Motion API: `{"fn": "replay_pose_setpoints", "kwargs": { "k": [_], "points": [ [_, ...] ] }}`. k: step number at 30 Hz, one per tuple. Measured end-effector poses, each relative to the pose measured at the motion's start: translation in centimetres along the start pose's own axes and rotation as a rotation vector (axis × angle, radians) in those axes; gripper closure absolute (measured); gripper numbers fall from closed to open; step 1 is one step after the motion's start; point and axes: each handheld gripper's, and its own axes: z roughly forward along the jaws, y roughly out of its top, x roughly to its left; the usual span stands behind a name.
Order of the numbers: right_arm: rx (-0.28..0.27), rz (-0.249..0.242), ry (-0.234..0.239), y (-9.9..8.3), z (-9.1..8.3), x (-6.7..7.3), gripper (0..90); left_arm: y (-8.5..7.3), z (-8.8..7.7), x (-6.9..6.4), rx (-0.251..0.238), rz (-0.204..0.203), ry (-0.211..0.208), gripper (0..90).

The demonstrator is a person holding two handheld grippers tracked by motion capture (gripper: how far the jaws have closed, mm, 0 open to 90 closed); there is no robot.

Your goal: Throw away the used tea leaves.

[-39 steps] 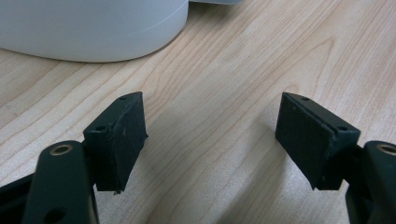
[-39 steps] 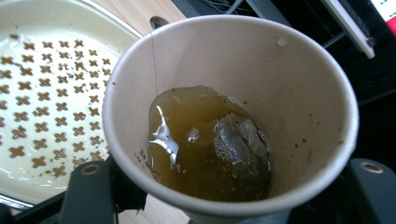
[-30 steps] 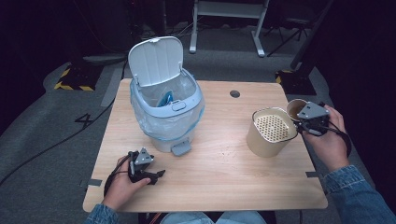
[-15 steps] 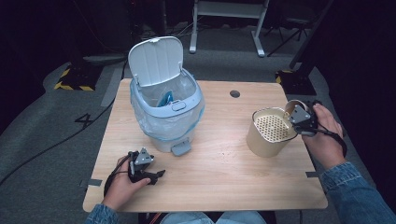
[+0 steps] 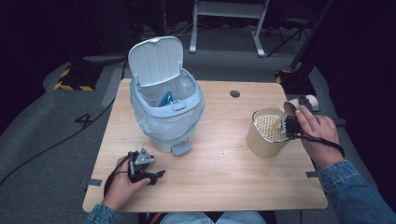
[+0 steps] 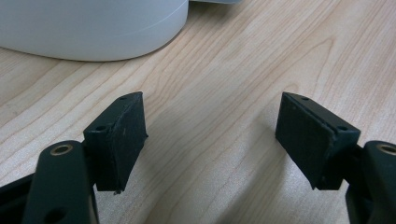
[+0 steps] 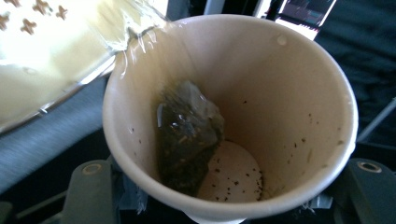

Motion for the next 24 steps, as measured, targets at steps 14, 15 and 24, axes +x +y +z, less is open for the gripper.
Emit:
{"fn": "replay_pose_setpoints", "kwargs": {
  "k": [14,15,24],
  "points": [
    [0.081,-0.308,-0.168,1.3,-0.6,0.2,34.1,0.0,0.0,0.0,0.000,0.000,0.000,24.9],
    [0.083,-0.315,-0.174,1.3,-0.6,0.2,34.1,0.0,0.0,0.0,0.000,0.000,0.000,24.9],
    [0.070,-0.283,-0.188,1.1,-1.0,-0.4,33.8,0.0,0.0,0.0,0.000,0.000,0.000,24.9]
  ]
}}
